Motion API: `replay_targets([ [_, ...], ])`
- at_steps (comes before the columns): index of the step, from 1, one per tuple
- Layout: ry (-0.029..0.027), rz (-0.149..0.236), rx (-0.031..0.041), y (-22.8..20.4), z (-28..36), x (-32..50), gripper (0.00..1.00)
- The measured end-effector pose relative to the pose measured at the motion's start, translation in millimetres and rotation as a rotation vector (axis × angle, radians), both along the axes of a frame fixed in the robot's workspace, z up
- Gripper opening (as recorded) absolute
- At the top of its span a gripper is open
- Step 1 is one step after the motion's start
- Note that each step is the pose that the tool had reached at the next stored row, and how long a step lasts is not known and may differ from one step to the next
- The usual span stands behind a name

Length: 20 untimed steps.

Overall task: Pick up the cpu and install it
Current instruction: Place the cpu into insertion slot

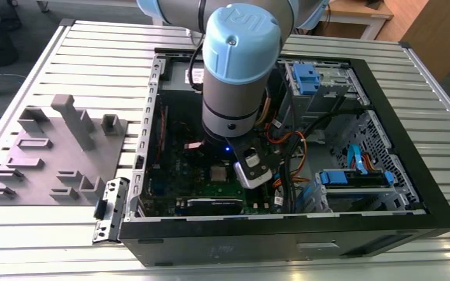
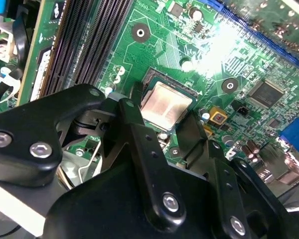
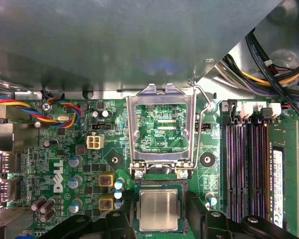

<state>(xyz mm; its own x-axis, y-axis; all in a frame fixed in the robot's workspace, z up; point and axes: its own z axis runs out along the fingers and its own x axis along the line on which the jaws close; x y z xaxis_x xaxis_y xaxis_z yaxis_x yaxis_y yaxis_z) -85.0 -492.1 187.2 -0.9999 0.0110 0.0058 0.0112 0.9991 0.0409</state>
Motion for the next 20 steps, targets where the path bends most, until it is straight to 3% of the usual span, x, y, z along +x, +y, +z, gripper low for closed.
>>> replay_targets([
  [12, 0.0, 0.004, -0.0002, -0.2, 0.3, 3.5, 0.54],
  [16, 0.0, 0.004, -0.0002, -0.2, 5.4, 3.5, 0.54],
  [20, -0.0003, 0.004, 0.0002, -0.2, 5.9, 3.5, 0.54],
])
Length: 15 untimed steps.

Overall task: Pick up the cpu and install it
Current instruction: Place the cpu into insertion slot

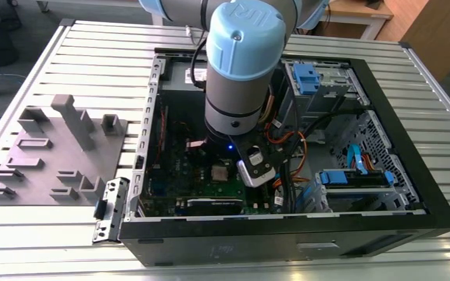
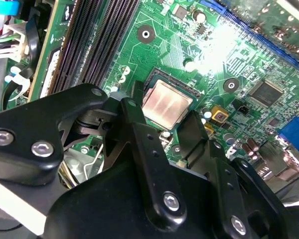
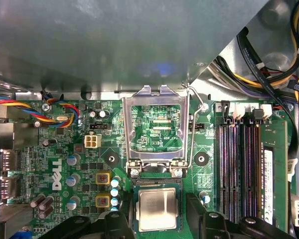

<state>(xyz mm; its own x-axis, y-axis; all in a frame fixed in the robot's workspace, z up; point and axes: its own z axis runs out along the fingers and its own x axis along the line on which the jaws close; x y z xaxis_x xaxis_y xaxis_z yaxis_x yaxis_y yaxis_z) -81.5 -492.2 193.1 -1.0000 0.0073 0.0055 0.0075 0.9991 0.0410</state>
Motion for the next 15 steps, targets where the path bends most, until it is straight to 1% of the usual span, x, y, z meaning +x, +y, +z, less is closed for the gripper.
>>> replay_targets([
  [5, -0.0024, 0.0, -0.0003, -0.1, -1.5, -0.3, 0.54],
  [15, -0.0027, 0.001, -0.0003, -0.1, -2.2, -0.3, 0.54],
])
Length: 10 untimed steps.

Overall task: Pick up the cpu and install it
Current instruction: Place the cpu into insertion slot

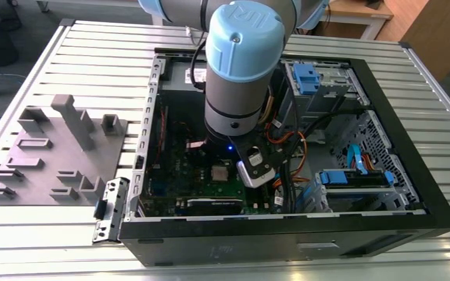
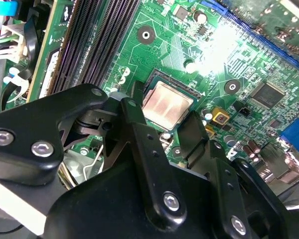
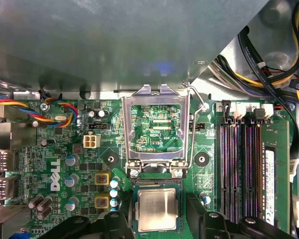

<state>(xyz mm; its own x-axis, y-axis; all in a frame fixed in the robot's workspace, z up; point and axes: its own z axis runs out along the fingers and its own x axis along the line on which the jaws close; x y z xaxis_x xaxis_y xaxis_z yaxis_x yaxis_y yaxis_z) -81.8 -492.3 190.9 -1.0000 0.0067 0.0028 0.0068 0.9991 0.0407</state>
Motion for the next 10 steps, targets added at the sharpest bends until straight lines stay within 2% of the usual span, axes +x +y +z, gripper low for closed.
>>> replay_targets([
  [6, 0.0, 0.0, -0.0001, 0.0, 0.0, 0.0, 0.55],
  [7, 0.0, 0.0, 0.0, 0.0, 0.0, 0.0, 0.62],
  [10, 0.0, 0.0, 0.0, 0.0, -0.1, 0.0, 0.62],
])
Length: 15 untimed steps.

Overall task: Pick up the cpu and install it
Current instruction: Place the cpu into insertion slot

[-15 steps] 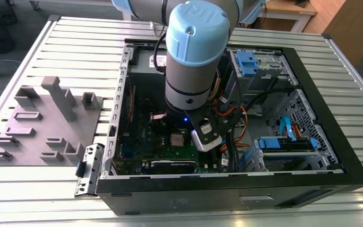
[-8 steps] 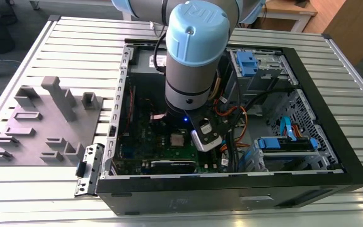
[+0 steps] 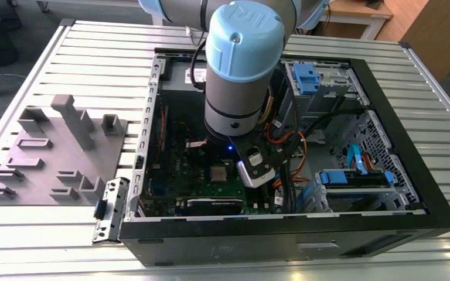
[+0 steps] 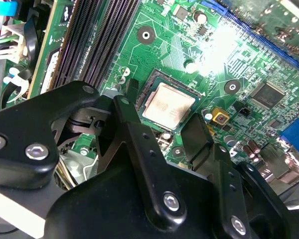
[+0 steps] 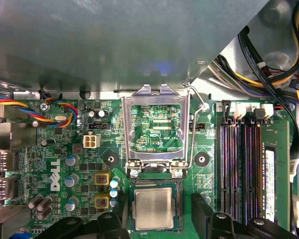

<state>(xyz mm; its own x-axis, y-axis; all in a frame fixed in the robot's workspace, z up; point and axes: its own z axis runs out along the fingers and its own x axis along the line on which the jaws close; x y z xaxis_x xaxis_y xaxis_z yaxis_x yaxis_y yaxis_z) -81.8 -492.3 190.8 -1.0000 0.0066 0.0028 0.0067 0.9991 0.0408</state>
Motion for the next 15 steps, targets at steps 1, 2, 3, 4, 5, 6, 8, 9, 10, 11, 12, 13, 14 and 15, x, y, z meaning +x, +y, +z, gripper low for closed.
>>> replay_targets([
  [1, 0.0, 0.0, 0.0, 0.0, 0.0, 0.0, 0.62],
  [2, 0.0, 0.0, -0.0001, 0.0, 0.0, 0.0, 0.62],
  [3, 0.0, 0.0, -0.0003, -0.1, -0.1, 0.0, 0.62],
  [4, 0.0, 0.0, -0.0006, -0.1, 0.0, 0.0, 0.62],
  [5, 0.0, 0.0, -0.0007, -0.1, 0.0, 0.0, 0.62],
  [6, 0.0001, 0.0, -0.0011, -0.1, 0.0, 0.0, 0.62],
  [8, 0.0, 0.0, -0.001, -0.1, -0.5, 0.3, 0.62],
  [9, 0.0, 0.0, -0.0009, -0.1, -0.8, 0.7, 0.62],
  [10, 0.0, 0.0, -0.001, -0.1, -1.1, 1.0, 0.62],
  [11, 0.0001, 0.0, -0.0011, -0.1, -1.3, 1.2, 0.62],
  [12, 0.0001, 0.0, -0.0012, -0.1, -1.5, 1.1, 0.62],
  [13, 0.0001, 0.0, -0.0012, -0.1, -1.7, 1.2, 0.62],
  [14, 0.0, 0.0, -0.0012, -0.1, -1.9, 1.2, 0.62],
  [15, 0.0001, 0.0, -0.0012, -0.1, -2.1, 1.3, 0.62],
])
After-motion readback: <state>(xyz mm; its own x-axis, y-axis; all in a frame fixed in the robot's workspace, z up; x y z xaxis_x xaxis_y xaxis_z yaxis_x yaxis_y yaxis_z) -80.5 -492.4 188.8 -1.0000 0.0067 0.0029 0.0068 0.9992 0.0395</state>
